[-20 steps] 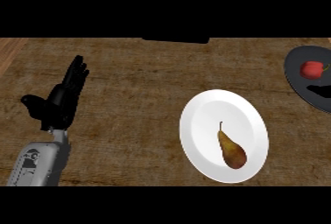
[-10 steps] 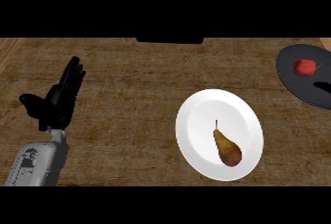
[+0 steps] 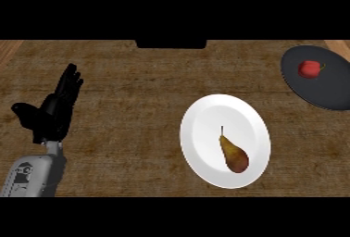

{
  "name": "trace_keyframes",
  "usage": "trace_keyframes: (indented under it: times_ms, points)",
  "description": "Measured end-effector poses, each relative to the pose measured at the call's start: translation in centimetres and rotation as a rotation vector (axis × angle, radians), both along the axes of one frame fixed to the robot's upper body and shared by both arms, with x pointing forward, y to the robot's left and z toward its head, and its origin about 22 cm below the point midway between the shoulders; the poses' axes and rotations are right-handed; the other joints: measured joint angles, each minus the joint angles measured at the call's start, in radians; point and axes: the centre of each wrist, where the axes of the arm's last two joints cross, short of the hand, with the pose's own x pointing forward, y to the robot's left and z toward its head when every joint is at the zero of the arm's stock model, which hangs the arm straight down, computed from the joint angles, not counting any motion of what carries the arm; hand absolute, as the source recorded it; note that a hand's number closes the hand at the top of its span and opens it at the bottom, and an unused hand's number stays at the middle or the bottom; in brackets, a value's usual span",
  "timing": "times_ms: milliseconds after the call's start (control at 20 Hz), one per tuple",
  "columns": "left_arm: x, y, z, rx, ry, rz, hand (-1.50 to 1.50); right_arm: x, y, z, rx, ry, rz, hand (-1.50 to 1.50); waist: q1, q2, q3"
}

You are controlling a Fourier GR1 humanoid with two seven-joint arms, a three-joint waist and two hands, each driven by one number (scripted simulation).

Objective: Pick the bell pepper from the plate and place it in the pan

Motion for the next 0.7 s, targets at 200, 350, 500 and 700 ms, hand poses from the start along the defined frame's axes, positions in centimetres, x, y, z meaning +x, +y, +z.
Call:
trace_keyframes:
  times_ms: [200,350,500,700]
  points:
    - [-0.4,-0.2,-0.9,-0.003,0.006,0.014,0.0,-2.7,-2.1,0.3,0.016,-0.026,0.032,-1.5,-0.012,-0.006,-0.002]
    - [-0.8,-0.1,-0.5,0.001,0.011,0.02,0.0,-4.4,-3.5,1.1,0.011,-0.015,0.027,-1.5,-0.018,-0.01,-0.003]
    - [-0.9,0.6,-0.2,0.003,0.013,0.031,0.0,-6.0,-4.3,1.1,0.006,0.007,0.023,-1.5,-0.025,-0.012,-0.004]
    - [-0.8,1.5,0.1,0.006,0.012,0.031,0.0,-7.1,-4.4,0.9,-0.014,0.034,0.03,-1.5,-0.028,-0.013,-0.005]
